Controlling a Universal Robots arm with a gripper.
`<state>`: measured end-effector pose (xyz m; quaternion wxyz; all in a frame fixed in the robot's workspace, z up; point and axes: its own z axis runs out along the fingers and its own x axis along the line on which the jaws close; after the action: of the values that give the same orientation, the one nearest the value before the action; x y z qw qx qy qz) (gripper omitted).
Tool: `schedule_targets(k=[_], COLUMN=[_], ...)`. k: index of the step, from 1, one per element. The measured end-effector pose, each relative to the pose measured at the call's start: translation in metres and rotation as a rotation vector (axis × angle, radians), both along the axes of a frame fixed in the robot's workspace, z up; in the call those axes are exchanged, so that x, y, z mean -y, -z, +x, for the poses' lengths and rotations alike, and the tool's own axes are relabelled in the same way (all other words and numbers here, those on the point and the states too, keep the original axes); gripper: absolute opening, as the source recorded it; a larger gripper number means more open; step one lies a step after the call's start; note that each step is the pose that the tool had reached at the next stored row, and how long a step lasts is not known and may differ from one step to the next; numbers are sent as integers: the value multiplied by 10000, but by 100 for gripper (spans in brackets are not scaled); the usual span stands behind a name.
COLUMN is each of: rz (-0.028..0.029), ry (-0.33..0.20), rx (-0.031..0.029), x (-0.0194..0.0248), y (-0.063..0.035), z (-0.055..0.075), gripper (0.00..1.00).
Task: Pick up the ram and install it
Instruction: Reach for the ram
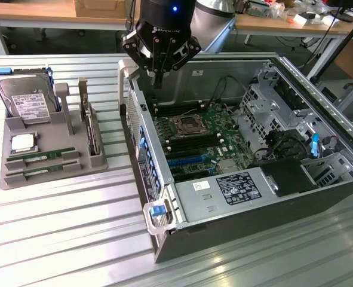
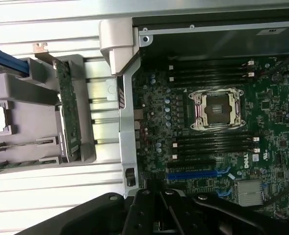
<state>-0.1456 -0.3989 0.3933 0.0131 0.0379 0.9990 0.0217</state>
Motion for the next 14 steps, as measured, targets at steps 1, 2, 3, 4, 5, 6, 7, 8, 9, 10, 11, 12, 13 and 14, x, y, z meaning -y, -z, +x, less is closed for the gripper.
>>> schedule_targets(k=[1,2,3,4,5,6,7,8,9,10,11,12,13,14], rz=[0,0,0,0,0,0,0,0,0,-1,-1,-1,-2,-1], ry=[0,0,1,0,0,1,1,0,1,0,0,1,0,0], rx=[0,0,0,0,0,0,0,-1,0,0,0,0,-1,0], x=[0,0,0,0,0,0,0,0,0,0,0,0,0,0], y=[0,0,0,0,0,0,0,0,0,0,0,0,-1,0], z=[-5,-10,-16,-21,-26,-32,-40,-50,-61,-77,-90,-101,-106,-111], gripper=[11,11,11,11,11,11,11,11,11,11,11,11,11,11])
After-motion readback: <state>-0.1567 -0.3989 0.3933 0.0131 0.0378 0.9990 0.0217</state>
